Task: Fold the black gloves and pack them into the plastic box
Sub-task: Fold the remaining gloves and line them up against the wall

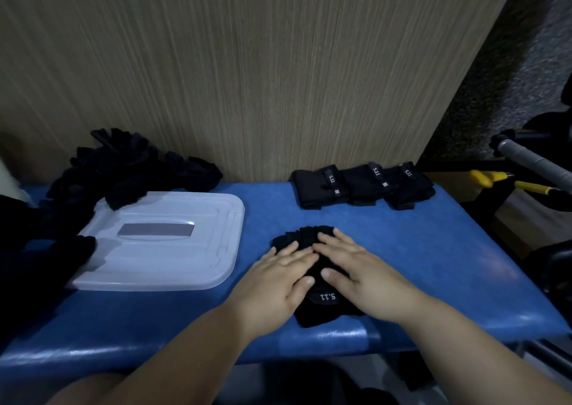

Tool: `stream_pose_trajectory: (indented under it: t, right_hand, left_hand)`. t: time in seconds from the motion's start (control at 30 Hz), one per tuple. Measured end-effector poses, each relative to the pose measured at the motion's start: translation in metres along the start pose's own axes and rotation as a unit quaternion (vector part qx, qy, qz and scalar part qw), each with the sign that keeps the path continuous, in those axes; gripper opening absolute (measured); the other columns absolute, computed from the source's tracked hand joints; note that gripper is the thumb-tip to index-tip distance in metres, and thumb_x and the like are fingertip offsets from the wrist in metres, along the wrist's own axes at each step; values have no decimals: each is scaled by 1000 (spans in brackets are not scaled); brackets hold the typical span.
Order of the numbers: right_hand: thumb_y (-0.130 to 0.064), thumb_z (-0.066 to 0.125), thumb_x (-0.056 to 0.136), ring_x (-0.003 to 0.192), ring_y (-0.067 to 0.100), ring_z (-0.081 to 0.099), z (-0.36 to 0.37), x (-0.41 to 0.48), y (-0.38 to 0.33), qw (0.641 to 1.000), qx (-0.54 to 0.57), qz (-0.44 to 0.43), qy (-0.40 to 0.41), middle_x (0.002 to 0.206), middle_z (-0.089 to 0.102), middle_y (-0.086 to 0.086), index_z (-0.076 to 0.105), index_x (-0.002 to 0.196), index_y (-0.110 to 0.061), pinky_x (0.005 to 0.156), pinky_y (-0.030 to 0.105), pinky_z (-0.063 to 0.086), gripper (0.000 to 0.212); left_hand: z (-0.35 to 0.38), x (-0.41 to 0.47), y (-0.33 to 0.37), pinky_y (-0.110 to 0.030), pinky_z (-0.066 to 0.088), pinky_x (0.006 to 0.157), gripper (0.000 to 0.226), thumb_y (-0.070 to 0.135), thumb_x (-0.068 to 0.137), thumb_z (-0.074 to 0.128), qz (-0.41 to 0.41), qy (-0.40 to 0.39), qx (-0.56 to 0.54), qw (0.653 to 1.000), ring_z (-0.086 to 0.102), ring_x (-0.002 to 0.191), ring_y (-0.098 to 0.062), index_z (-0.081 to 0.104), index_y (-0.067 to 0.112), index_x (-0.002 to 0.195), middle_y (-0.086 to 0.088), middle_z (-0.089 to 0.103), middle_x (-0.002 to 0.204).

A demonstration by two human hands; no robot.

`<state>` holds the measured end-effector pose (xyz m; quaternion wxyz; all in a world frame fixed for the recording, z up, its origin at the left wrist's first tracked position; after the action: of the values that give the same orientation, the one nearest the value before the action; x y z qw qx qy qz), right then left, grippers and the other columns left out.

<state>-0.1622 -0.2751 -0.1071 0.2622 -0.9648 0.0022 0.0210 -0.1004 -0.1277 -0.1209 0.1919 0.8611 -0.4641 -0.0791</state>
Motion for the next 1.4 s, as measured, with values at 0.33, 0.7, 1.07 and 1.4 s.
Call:
stream_pose_trajectory:
  t: [0.33,0.7,1.07,1.4]
  right_hand:
    - [-53,19,100,140,-1,-22,6,-4,20,991,-71,64,-89,156,-10,-24,0,152,-35,117,29,-14,59]
    - [-20,54,96,138,1,29,-23,-14,32,995,10,27,99,145,35,-24,53,131,-39,114,24,26,40]
    - [0,70,79,117,-14,43,-22,-19,28,998,61,-17,22,121,45,-28,58,109,-47,98,-1,25,57]
    - [-25,84,64,123,-11,34,-22,-20,25,999,48,-5,-4,127,33,-33,47,119,-52,103,7,28,71]
  left_hand:
    - [0,-10,-14,-33,-14,118,58,52,101,18,-51,-101,62,992,-23,138,5,-6,37,151,24,-16,155]
    - [-26,-20,-17,-4,11,107,57,8,84,62,45,39,-66,996,21,134,13,51,39,131,28,36,138]
    - [-9,-15,-14,-11,22,107,53,29,81,69,34,-24,-101,994,31,124,10,49,44,127,37,36,124]
    - [-15,-12,-7,-9,39,65,7,34,94,57,-74,95,-213,970,54,78,7,60,40,92,25,60,77]
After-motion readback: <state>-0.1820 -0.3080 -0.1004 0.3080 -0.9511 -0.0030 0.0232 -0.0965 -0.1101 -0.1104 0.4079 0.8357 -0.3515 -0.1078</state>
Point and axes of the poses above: each hand's wrist, its own x-axis towards the middle knuckle, its own z-axis out of the palm, y = z × x, the point moved 4 cm from there along x, towards the middle knuckle
